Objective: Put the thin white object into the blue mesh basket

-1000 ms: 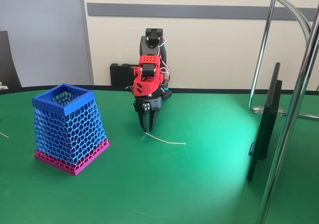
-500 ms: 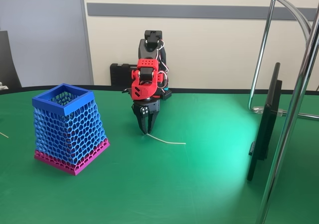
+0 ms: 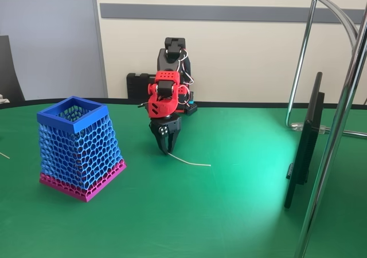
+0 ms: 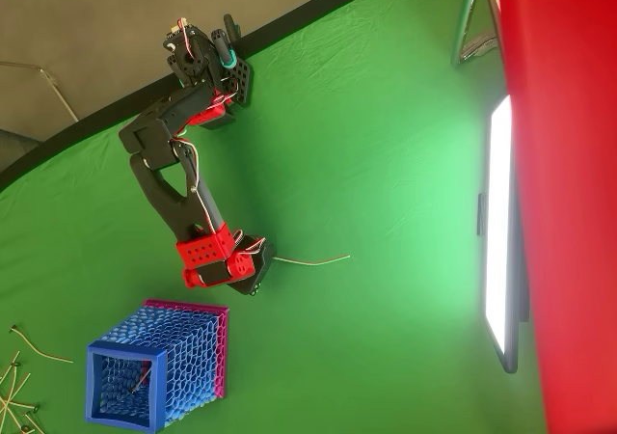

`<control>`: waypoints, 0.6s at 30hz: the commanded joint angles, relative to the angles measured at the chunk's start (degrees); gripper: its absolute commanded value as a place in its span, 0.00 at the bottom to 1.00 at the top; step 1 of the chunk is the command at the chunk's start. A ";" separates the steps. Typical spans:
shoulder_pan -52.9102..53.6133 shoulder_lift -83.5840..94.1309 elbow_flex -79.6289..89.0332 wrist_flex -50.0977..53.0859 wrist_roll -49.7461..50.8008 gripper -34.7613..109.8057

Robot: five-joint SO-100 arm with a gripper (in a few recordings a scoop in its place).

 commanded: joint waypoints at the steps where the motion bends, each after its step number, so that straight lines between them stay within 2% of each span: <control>1: 0.53 0.09 -2.46 0.53 -0.79 0.32; 6: 1.14 -0.09 -2.72 0.88 -1.67 0.32; 18: 1.14 -0.26 -3.08 0.88 -3.69 0.25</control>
